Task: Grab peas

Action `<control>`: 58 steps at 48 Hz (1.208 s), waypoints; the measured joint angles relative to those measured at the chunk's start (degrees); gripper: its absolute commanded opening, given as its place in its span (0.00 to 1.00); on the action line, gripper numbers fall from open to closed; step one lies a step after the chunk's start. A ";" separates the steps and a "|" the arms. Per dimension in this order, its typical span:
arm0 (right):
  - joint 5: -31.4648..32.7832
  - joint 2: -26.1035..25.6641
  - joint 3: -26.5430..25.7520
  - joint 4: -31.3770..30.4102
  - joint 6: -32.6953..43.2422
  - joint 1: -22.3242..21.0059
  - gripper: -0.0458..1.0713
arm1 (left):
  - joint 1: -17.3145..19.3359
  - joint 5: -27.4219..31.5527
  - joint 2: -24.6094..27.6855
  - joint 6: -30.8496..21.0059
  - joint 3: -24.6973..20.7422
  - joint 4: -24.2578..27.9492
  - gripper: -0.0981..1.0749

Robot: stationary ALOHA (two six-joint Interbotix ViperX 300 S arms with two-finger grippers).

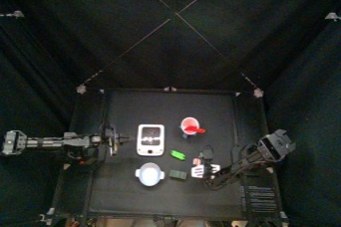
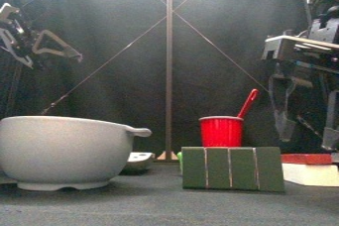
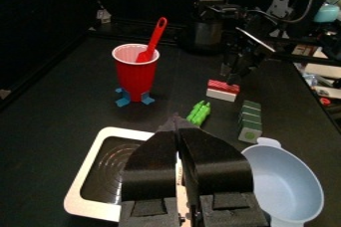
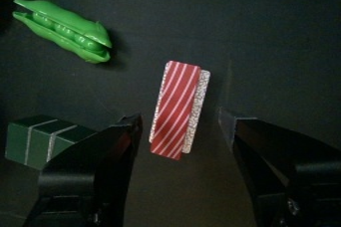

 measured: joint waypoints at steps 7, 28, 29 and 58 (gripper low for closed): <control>0.79 -1.05 0.26 -0.97 -0.09 0.00 0.89 | 0.00 -0.09 -0.09 0.00 0.00 0.00 0.36; 2.99 -3.69 0.79 -11.60 -0.09 0.09 0.88 | 0.09 -0.09 0.00 0.09 0.00 0.00 0.36; 2.99 -3.69 0.97 -12.13 -0.09 0.00 0.88 | 0.09 0.00 -0.09 0.09 0.00 0.00 0.36; -6.33 -0.97 3.25 -32.78 -0.09 -2.64 0.88 | 0.18 -0.09 0.00 0.00 0.00 -0.44 0.36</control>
